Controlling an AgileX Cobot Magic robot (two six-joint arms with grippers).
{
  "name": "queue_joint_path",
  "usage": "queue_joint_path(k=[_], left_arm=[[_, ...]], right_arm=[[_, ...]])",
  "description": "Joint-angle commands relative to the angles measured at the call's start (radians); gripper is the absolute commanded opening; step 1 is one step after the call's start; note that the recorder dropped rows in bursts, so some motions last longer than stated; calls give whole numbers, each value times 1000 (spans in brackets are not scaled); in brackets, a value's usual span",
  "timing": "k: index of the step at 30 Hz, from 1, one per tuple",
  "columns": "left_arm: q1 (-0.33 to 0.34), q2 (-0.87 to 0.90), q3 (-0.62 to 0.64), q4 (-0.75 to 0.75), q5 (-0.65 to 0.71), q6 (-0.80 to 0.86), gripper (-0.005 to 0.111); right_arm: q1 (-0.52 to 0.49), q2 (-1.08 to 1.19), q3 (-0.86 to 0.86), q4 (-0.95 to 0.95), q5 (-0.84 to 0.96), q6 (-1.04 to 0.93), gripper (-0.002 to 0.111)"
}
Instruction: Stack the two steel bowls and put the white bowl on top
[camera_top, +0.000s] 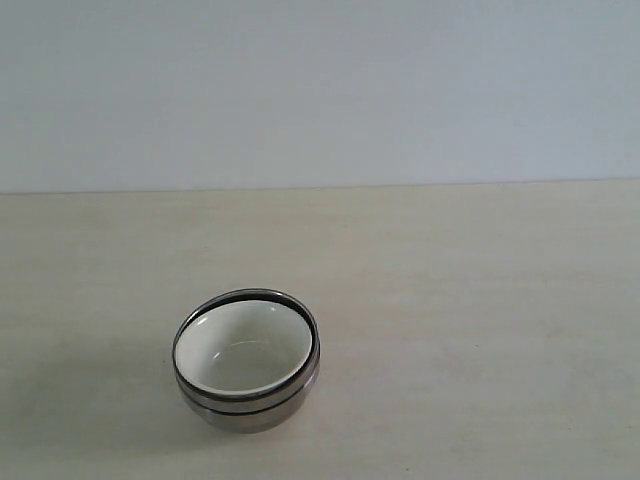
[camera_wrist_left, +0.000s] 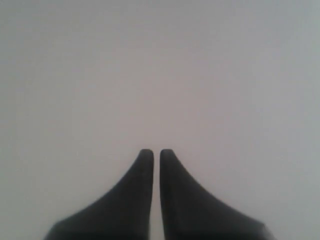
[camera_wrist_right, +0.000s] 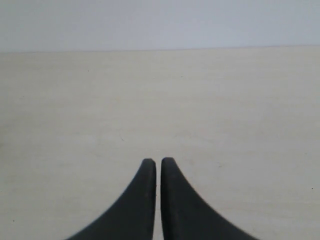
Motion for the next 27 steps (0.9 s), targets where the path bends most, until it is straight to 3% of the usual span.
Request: queue_joint_path(k=[1, 5, 10, 20, 21, 25, 27], left_arm=[[3, -4, 106, -10, -177, 10, 4], [3, -4, 177, -10, -248, 10, 4], [3, -4, 240, -6, -244, 14, 4], [3, -4, 256, 0, -216, 14, 4], [3, -4, 256, 38, -216, 14, 4], [3, -4, 256, 474, -199, 14, 4], [3, -4, 256, 549, -199, 14, 4]], right_arm=[[0, -5, -1, -10, -4, 1, 0], [0, -5, -1, -10, -4, 1, 0], [0, -5, -1, -10, -4, 1, 0], [0, -5, -1, -10, -4, 1, 0], [0, -5, -1, -10, -4, 1, 0], [0, -5, -1, -10, -4, 1, 0], [0, -5, -1, -10, -4, 1, 0]])
